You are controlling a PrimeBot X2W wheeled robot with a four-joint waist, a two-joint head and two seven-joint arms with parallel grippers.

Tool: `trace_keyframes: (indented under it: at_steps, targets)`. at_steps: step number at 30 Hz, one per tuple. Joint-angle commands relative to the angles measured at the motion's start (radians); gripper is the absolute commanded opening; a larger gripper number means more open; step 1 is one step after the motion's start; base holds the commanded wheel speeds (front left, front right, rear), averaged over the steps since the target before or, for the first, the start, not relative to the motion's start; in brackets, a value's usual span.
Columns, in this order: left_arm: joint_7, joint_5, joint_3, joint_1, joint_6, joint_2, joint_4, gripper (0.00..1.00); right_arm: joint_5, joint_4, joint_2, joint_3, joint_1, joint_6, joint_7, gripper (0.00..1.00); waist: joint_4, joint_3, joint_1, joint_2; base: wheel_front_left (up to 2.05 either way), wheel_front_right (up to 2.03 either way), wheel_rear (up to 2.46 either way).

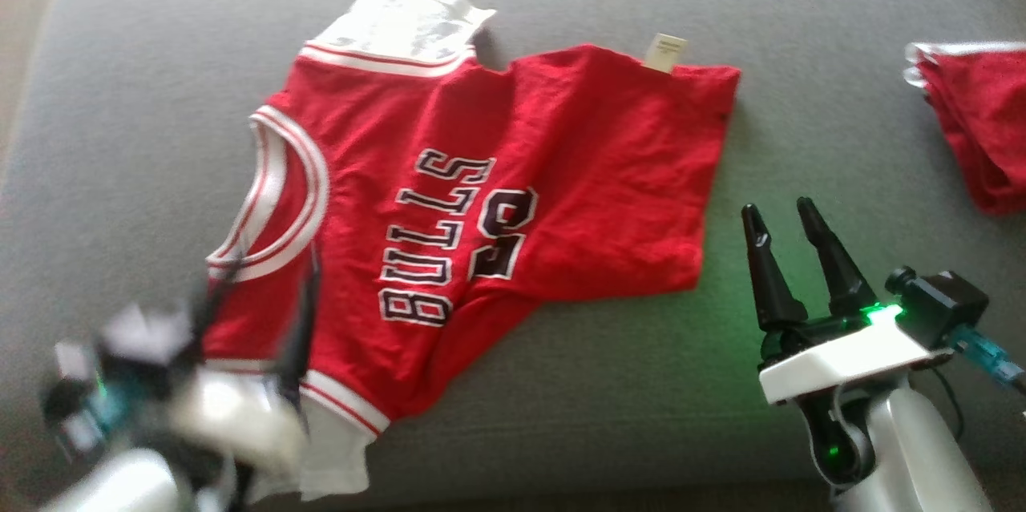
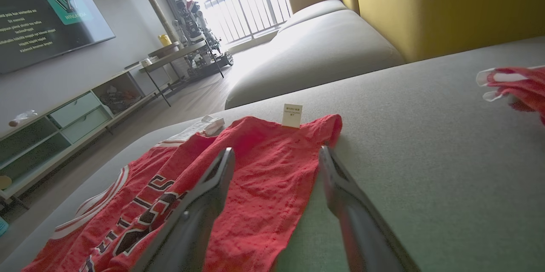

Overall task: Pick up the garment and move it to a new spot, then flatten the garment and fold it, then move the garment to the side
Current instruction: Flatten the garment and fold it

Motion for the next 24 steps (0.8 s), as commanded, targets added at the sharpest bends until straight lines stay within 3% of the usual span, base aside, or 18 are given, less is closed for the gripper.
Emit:
trace_keyframes:
  at_steps: [1,5,9,19,24]
  targets:
    - [0.033,-0.006,0.075,-0.15,-0.028,0.044,-0.047,1.0,0.004,-0.031,0.001,0.032,-0.019,0.0,-0.002,1.0,-0.041,0.026,0.0001,0.0,0.0,0.0,0.0]
    - [0.141,-0.049,0.115,-0.356,-0.121,0.048,0.006,1.0,0.007,-0.032,0.001,0.043,-0.039,0.0,-0.002,1.0,-0.099,0.064,0.0001,0.0,0.0,0.0,0.0]
    - [0.199,-0.091,0.145,-0.53,-0.205,0.02,0.178,1.0,0.013,-0.04,0.001,0.048,-0.055,0.0,-0.002,1.0,-0.145,0.114,0.0001,0.0,0.0,0.0,0.0]
    - [0.352,-0.075,0.09,-0.936,-0.441,-0.061,0.642,1.0,0.028,-0.066,0.001,0.07,-0.104,0.0,-0.002,1.0,-0.236,0.26,0.0001,0.0,0.0,0.0,0.0]
    - [0.388,-0.008,0.044,-1.082,-0.509,-0.071,0.848,1.0,0.042,-0.079,0.001,0.092,-0.131,0.0,-0.002,1.0,-0.27,0.322,0.0001,0.0,0.0,0.0,0.0]
